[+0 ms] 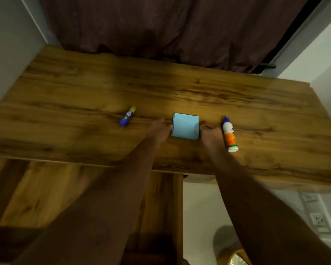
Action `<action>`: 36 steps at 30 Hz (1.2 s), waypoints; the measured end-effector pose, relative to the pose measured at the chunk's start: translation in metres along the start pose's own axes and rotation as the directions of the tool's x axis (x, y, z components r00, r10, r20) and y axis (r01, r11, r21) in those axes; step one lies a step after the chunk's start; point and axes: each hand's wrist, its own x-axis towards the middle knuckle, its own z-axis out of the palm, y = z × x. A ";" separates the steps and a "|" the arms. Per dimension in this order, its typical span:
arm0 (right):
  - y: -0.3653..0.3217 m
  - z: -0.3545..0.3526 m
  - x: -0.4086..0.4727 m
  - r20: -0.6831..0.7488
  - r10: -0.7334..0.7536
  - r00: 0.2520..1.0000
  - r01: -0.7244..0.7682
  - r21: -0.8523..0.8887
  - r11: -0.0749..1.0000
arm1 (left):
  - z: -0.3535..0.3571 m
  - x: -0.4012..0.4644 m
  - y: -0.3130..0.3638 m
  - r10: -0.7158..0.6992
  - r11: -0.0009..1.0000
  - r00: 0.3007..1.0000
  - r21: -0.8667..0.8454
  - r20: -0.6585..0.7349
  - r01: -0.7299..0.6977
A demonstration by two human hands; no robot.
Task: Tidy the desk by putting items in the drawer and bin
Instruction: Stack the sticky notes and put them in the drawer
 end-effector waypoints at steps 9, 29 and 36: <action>0.008 -0.001 0.022 0.175 0.099 0.980 -0.121 0.122 0.985 | 0.037 -0.006 0.018 0.001 0.980 0.999 0.200 -0.055 0.010; 0.076 0.035 -0.143 0.061 0.225 0.972 -0.223 0.533 0.816 | -0.028 -0.128 -0.063 -0.058 0.994 0.998 -0.089 0.002 0.058; 0.103 0.066 -0.219 -0.005 0.224 0.975 -0.199 0.443 0.874 | -0.066 -0.174 -0.133 -0.083 0.987 0.994 -0.131 0.074 0.092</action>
